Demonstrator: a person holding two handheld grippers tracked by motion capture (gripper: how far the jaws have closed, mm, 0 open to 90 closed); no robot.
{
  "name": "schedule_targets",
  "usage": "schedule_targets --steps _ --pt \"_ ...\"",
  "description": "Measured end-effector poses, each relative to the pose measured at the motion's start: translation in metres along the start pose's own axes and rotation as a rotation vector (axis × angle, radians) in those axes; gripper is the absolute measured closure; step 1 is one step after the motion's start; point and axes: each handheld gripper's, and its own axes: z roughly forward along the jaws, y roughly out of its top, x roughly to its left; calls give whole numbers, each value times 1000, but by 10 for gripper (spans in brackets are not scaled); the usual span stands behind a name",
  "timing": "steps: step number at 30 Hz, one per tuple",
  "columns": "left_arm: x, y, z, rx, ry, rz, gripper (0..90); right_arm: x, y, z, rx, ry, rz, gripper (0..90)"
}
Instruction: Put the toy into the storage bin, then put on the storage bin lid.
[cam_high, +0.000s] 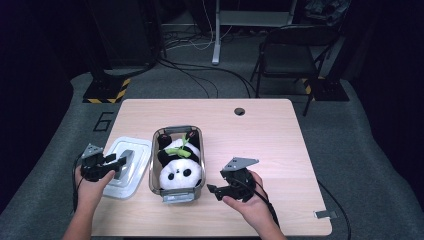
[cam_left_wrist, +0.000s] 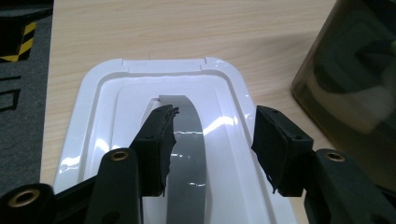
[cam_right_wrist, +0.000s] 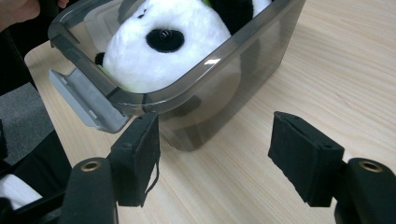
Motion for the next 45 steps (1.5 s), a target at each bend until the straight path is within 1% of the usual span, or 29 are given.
schedule_targets --steps 3,5,6,7,9,11,13,15,16,17,18,20,22,23,26,27,28,29,30,31,32,33,34,37,38,40,41,43,45 --pt "4 -2 4 8 8 -9 487 0 -1 0 2 -2 4 329" --pt "6 -3 7 19 20 -4 496 0 -1 1 3 -2 -1 329" --pt "6 -4 8 15 25 -9 507 0 -1 1 5 -2 9 329" --pt "6 -4 9 24 23 -7 509 -1 -1 1 2 -2 4 329" --pt "6 -3 11 23 33 -3 514 0 -2 -1 0 -3 10 330" --pt "6 -3 15 27 33 0 518 -2 -3 -2 -1 -8 3 331" --pt "6 -3 19 50 38 0 520 -2 -3 -4 -7 -10 13 331" --pt "6 -4 23 51 45 0 524 -3 -3 -5 -12 -13 10 333" --pt "6 -4 24 64 43 1 525 -3 -3 -6 -14 -16 12 333" --pt "6 -4 24 64 43 1 526 -3 -3 -6 -15 -16 19 333" --pt "6 -5 27 70 63 13 532 -4 -3 -6 -17 -16 14 333" --pt "8 -6 28 81 61 8 537 -5 -3 -6 -18 -16 14 333" --pt "9 -7 30 69 61 -2 542 -5 -4 -5 -15 -16 16 333" --pt "10 -7 30 85 52 -8 549 -5 -4 -5 -14 -16 16 333" --pt "10 -8 32 100 50 -1 574 -5 -4 -5 -17 -14 20 334" --pt "9 -9 34 92 54 0 588 -5 -4 -5 -16 -15 24 334" --pt "9 -9 33 109 53 6 597 -5 -4 -5 -17 -14 23 333" --pt "9 -10 35 95 55 2 612 -5 -4 -5 -18 -14 21 334" --pt "9 -10 35 108 50 4 624 -5 -4 -5 -18 -12 18 334" --pt "8 -10 36 100 51 5 634 -5 -4 -4 -20 -10 13 335" --pt "8 -10 35 106 48 8 655 -4 -4 -4 -18 -9 14 336" --pt "8 -10 35 115 49 13 656 -4 -4 -3 -16 -6 19 336" --pt "8 -10 35 106 50 12 658 -3 -4 -2 -17 -4 12 336" --pt "9 -11 34 102 51 7 666 -2 -5 1 -8 4 3 337" --pt "10 -11 33 105 44 3 668 -1 -5 2 -2 7 9 337" --pt "11 -11 32 113 48 1 669 1 -5 4 0 13 0 338" --pt "11 -12 31 108 51 -1 670 1 -4 4 -3 16 -9 338" --pt "12 -12 29 112 51 -4 670 3 -4 6 -4 24 -9 339" --pt "12 -11 27 101 55 -4 671 5 -3 8 -1 33 -12 340"
